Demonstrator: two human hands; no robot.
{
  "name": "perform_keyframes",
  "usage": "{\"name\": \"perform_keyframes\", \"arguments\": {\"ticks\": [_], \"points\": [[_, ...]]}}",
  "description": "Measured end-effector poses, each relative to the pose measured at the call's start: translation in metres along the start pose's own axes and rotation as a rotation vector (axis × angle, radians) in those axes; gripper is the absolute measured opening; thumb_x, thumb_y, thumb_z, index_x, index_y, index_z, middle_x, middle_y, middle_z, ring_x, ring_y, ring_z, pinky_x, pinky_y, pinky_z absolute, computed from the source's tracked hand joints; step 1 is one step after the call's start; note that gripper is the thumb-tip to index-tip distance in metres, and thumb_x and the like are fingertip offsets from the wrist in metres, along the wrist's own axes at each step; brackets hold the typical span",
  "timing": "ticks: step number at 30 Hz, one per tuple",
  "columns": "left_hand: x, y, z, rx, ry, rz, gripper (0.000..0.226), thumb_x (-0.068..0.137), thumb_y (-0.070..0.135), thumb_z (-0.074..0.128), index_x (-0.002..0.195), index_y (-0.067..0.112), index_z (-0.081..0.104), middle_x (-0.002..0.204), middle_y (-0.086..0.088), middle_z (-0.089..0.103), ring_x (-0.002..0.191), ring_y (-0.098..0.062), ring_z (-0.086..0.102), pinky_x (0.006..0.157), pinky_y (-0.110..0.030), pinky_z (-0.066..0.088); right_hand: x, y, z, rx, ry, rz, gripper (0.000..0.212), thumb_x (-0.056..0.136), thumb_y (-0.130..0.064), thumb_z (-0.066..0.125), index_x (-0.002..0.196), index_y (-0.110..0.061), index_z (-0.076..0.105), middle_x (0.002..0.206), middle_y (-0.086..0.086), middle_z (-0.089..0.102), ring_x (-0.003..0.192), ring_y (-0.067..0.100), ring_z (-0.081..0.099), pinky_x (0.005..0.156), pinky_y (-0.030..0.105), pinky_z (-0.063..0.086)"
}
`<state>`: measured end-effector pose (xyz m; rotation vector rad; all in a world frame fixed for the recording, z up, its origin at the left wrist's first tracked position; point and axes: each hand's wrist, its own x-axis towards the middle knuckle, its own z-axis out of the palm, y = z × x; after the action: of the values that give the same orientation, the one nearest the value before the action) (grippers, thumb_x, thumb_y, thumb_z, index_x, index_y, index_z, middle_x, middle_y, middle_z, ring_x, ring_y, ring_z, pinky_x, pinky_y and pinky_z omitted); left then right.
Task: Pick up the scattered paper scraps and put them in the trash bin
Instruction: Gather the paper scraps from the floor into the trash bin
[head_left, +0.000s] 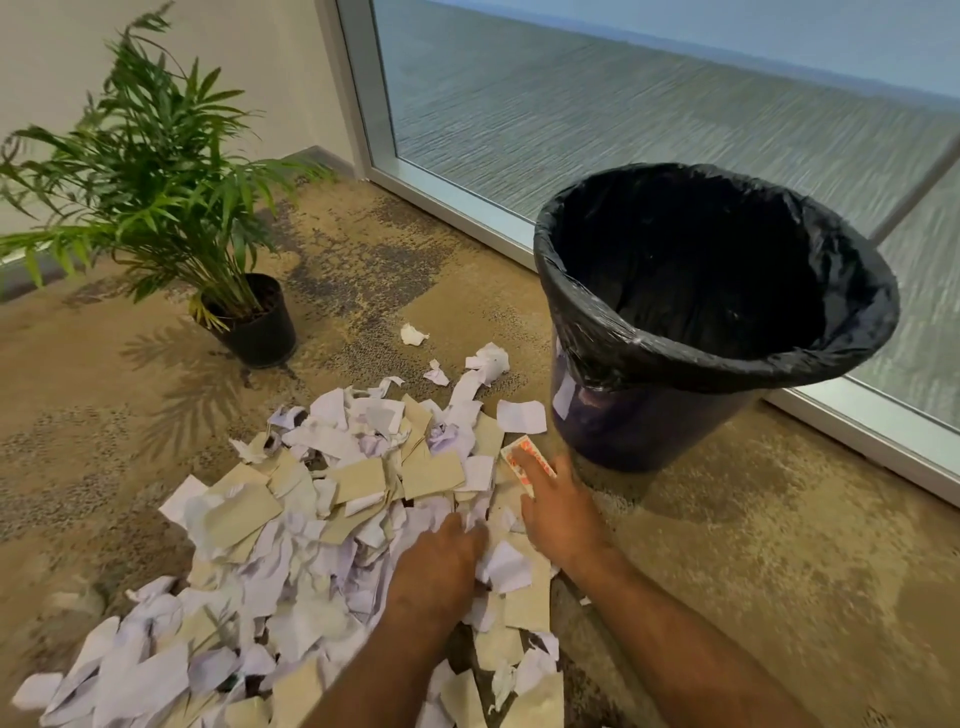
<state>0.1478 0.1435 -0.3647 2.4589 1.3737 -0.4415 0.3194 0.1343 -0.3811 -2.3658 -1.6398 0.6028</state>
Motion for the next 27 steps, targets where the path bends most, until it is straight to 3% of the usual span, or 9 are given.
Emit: {"name": "perform_keyframes", "arguments": {"ticks": [3,7,11,14,16,18,22,24,27], "points": [[-0.006,-0.01,0.007,-0.049,0.04,-0.06,0.029,0.091,0.02,0.057,0.12,0.021,0.063,0.118,-0.006,0.061,0.105,-0.027,0.062,0.084,-0.034,0.052,-0.011,0.007,0.003,0.249,0.025,0.031,0.063,0.086,-0.023,0.061,0.141,-0.044,0.039,0.128,-0.002,0.039,0.101,0.018,0.054,0.083,0.028,0.052],[-0.021,-0.018,-0.004,-0.292,0.132,-0.065,0.019,0.09,0.026,0.06,0.104,0.025,0.073,0.102,-0.002,0.065,0.098,-0.021,0.064,0.077,-0.029,0.049,-0.02,0.003,-0.016,0.512,0.121,0.109,0.057,0.079,-0.01,0.071,0.125,-0.041,0.062,0.116,-0.007,0.055,0.088,0.003,0.058,0.067,0.009,0.048],[-0.038,-0.02,-0.053,-0.588,0.347,-0.051,0.009,0.08,0.029,0.069,0.083,0.028,0.077,0.078,0.004,0.069,0.074,-0.015,0.064,0.064,-0.028,0.046,-0.04,-0.016,-0.067,0.854,0.138,0.107,0.056,0.075,0.0,0.075,0.112,-0.041,0.069,0.113,-0.008,0.068,0.088,-0.004,0.066,0.063,0.013,0.053],[-0.052,-0.015,-0.111,-0.85,0.447,-0.033,0.017,0.081,0.015,0.075,0.081,0.031,0.078,0.082,0.004,0.071,0.064,-0.012,0.069,0.058,-0.031,0.058,-0.075,-0.042,-0.13,1.005,0.153,-0.029,0.058,0.075,0.008,0.073,0.107,-0.041,0.072,0.112,-0.006,0.072,0.092,0.008,0.07,0.074,0.03,0.06],[-0.059,-0.011,-0.157,-1.018,0.523,-0.013,0.029,0.082,0.003,0.074,0.083,0.032,0.075,0.087,-0.003,0.072,0.062,-0.015,0.072,0.052,-0.029,0.06,-0.1,-0.058,-0.182,1.053,0.157,-0.118,0.056,0.077,0.009,0.073,0.107,-0.039,0.073,0.106,-0.011,0.073,0.084,0.018,0.072,0.073,0.041,0.059],[-0.063,-0.004,-0.2,-1.07,0.646,0.037,0.026,0.082,0.008,0.075,0.082,0.035,0.074,0.082,-0.002,0.075,0.06,-0.018,0.072,0.054,-0.041,0.062,-0.116,-0.069,-0.236,1.034,0.192,-0.212,0.055,0.078,0.004,0.074,0.112,-0.039,0.071,0.103,-0.013,0.073,0.079,0.028,0.071,0.07,0.048,0.059],[-0.054,0.031,-0.276,-1.12,0.767,0.168,0.009,0.082,0.028,0.075,0.074,0.03,0.073,0.074,0.002,0.073,0.071,-0.026,0.071,0.067,-0.053,0.06,-0.09,-0.062,-0.322,1.004,0.444,-0.245,0.055,0.076,0.007,0.074,0.116,-0.03,0.071,0.103,-0.004,0.072,0.068,0.002,0.066,0.059,0.015,0.05],[-0.035,0.061,-0.305,-1.144,0.73,0.205,0.004,0.077,0.03,0.077,0.075,0.03,0.074,0.077,0.002,0.074,0.075,-0.023,0.072,0.072,-0.051,0.061,-0.054,-0.044,-0.348,0.947,0.495,-0.141,0.052,0.074,0.006,0.074,0.115,-0.026,0.071,0.106,0.003,0.07,0.063,-0.004,0.061,0.055,0.013,0.047],[-0.005,0.103,-0.329,-1.206,0.578,0.163,0.03,0.058,0.04,0.079,0.081,0.021,0.074,0.084,-0.001,0.074,0.083,-0.023,0.072,0.078,-0.047,0.061,-0.008,-0.017,-0.359,0.861,0.429,0.072,0.045,0.079,-0.003,0.075,0.117,-0.025,0.068,0.106,0.005,0.068,0.055,0.006,0.058,0.041,0.018,0.046]]}}
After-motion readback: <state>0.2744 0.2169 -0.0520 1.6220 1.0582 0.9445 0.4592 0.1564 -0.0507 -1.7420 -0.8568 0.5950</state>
